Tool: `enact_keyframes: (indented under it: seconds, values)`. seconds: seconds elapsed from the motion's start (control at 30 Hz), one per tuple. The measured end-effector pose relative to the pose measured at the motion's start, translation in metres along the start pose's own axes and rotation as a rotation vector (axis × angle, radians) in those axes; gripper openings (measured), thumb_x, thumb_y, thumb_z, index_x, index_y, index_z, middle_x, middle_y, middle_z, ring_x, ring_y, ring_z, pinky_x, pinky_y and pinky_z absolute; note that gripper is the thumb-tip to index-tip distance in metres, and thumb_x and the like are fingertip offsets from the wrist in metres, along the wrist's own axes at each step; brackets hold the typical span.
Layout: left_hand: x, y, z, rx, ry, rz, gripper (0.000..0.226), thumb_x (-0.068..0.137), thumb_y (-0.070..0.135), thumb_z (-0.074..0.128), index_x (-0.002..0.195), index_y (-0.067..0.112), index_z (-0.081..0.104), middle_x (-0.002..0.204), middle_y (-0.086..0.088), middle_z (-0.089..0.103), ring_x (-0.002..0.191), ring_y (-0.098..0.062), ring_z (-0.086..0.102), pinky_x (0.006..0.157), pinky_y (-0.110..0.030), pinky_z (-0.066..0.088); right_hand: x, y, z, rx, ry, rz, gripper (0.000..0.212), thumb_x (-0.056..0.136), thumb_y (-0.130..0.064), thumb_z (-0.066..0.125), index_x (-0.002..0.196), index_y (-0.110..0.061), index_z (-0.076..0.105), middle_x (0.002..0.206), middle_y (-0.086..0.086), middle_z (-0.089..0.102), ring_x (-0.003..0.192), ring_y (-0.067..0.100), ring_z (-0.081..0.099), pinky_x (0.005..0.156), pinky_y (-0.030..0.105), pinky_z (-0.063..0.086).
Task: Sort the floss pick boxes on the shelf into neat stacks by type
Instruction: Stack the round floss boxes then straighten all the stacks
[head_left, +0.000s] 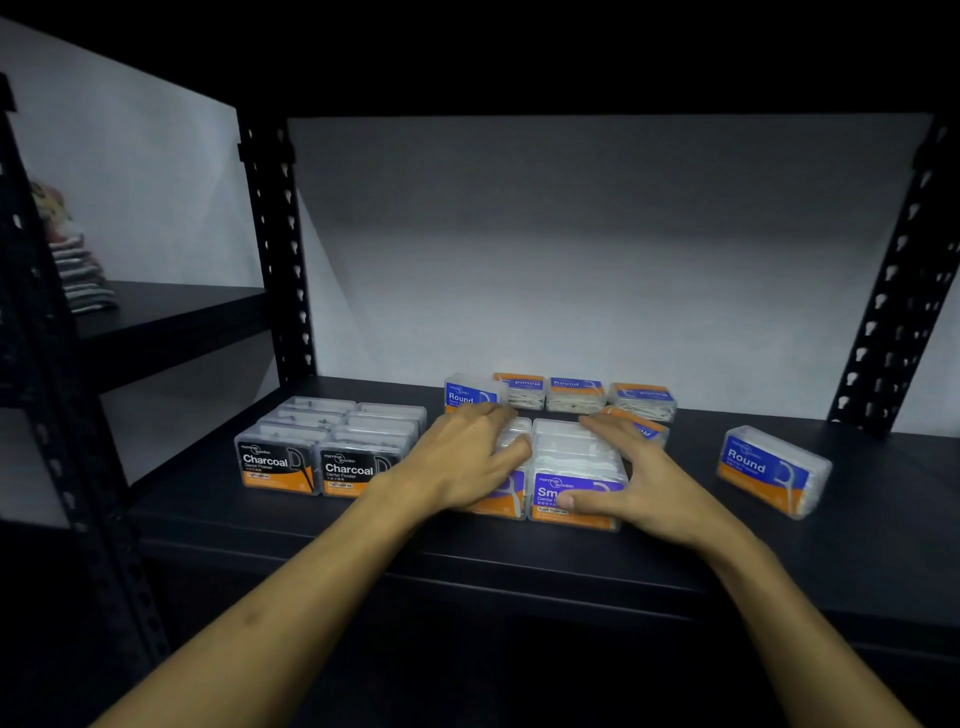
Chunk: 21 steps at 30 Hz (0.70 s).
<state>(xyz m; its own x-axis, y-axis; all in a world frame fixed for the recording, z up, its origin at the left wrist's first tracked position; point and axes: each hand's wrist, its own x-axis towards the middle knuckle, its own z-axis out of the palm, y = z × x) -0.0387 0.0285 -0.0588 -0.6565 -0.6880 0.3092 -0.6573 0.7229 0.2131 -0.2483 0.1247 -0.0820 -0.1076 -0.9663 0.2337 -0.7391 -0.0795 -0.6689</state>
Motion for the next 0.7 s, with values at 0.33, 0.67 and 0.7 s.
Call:
enact_keyframes:
  seconds: [0.33,0.67,0.7]
  values:
    - [0.021,0.011,-0.017,-0.074,0.076,0.058,0.059,0.099,0.061,0.03,0.136,0.023,0.056,0.135,-0.003,0.062,0.12,-0.023,0.058,0.097,-0.041,0.047,-0.024,0.007,-0.038,0.098,0.342,-0.061,0.07,0.077,-0.063,0.071,0.136,-0.031,0.053,0.136,-0.008,0.054,0.121,0.007,0.055,0.102,0.032,0.048]
    - [0.091,0.067,-0.008,-0.164,-0.118,0.087,0.038,0.1,0.039,0.052,0.13,0.018,0.061,0.131,-0.004,0.064,0.114,-0.021,0.058,0.091,-0.032,0.045,-0.057,0.082,-0.085,-0.255,0.665,0.238,0.052,0.082,-0.011,0.073,0.132,-0.01,0.058,0.13,0.017,0.053,0.122,0.037,0.041,0.105,0.05,0.039]
    - [0.1,0.073,-0.004,-0.155,-0.141,0.083,0.038,0.099,0.038,0.053,0.131,0.019,0.061,0.131,-0.005,0.063,0.113,-0.021,0.058,0.09,-0.032,0.045,-0.058,0.087,-0.088,-0.247,0.65,0.258,0.053,0.083,-0.012,0.073,0.133,-0.01,0.057,0.13,0.018,0.052,0.122,0.037,0.042,0.105,0.049,0.039]
